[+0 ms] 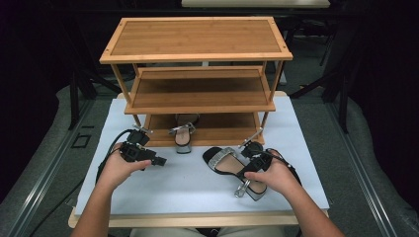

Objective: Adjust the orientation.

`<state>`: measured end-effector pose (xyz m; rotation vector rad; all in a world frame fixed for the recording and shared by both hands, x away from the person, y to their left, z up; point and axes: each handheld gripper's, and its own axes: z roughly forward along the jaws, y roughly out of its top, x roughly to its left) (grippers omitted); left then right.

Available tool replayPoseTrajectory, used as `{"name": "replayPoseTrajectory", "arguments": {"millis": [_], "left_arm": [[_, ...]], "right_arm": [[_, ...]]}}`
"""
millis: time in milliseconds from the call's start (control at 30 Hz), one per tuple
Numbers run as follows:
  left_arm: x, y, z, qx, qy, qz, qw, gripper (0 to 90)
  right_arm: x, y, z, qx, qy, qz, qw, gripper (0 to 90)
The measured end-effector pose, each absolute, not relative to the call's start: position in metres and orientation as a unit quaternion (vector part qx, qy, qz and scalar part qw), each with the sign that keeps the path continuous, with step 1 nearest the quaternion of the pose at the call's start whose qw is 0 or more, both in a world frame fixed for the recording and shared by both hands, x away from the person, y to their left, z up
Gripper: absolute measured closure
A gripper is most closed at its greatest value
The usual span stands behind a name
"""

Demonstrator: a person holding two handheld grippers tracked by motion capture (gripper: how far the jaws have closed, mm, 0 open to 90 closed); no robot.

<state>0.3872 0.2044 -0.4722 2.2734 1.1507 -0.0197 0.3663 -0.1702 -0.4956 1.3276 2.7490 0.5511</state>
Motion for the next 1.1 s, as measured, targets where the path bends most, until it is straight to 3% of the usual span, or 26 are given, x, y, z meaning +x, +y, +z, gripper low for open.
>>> {"name": "replayPoseTrajectory", "arguments": {"millis": [600,1100], "left_arm": [[0.388,0.208,-0.473,0.851,0.436,-0.005,0.291,39.7],[0.388,0.209,-0.473,0.85,0.438,-0.005,0.293,39.8]], "right_arm": [[0.376,-0.163,-0.509,0.436,0.888,0.147,-0.014,39.7],[0.373,-0.166,-0.507,0.438,0.887,0.147,0.004,41.9]]}}
